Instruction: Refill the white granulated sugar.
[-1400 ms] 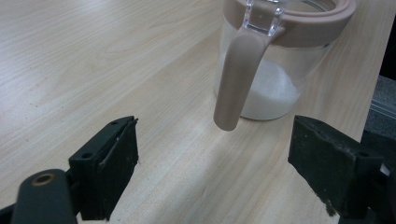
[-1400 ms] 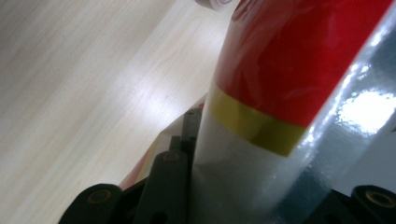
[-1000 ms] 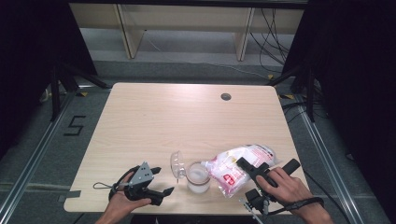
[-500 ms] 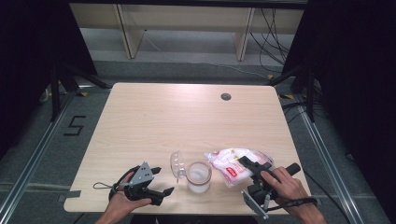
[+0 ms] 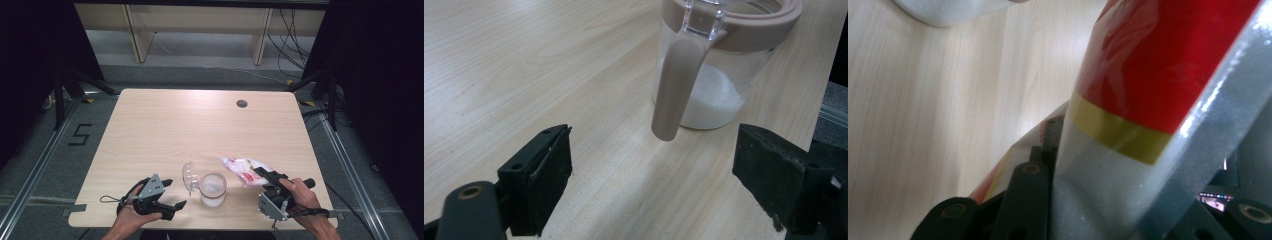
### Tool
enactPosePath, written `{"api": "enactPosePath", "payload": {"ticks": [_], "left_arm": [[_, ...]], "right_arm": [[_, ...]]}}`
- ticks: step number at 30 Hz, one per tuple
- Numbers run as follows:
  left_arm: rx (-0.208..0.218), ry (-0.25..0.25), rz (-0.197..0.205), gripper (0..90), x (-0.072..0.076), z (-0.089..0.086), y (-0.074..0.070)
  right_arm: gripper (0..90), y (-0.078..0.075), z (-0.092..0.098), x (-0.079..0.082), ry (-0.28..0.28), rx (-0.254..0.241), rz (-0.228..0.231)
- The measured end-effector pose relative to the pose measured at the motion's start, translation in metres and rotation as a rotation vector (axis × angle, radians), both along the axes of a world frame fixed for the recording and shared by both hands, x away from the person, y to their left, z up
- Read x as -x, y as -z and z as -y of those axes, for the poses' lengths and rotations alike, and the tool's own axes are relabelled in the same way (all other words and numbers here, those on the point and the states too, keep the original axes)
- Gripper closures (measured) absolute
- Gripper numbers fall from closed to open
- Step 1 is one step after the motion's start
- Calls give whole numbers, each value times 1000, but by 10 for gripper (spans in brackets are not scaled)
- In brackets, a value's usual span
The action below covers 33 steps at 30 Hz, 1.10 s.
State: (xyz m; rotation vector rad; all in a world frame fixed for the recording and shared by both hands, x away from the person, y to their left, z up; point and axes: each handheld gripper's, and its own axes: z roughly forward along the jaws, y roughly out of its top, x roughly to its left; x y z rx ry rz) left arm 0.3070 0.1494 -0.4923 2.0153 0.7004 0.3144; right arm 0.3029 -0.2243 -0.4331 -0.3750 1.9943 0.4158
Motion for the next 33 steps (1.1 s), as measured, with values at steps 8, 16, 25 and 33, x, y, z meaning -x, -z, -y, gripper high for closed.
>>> {"api": "enactPosePath", "payload": {"ticks": [8, 16, 25, 33], "left_arm": [[2, 3, 0, 155, 0, 0, 0], [11, -14, -16, 155, 1, 1, 0], [5, -13, -14, 155, 1, 1, 0], [21, -16, -11, 155, 2, 1, 0]], "right_arm": [[760, 5, 7, -10, 87, -156, -84], [775, 10, 16, -22, 141, -235, -160], [782, 15, 16, -34, 146, -379, -237], [787, 21, 19, -42, 152, -464, -262]]}}
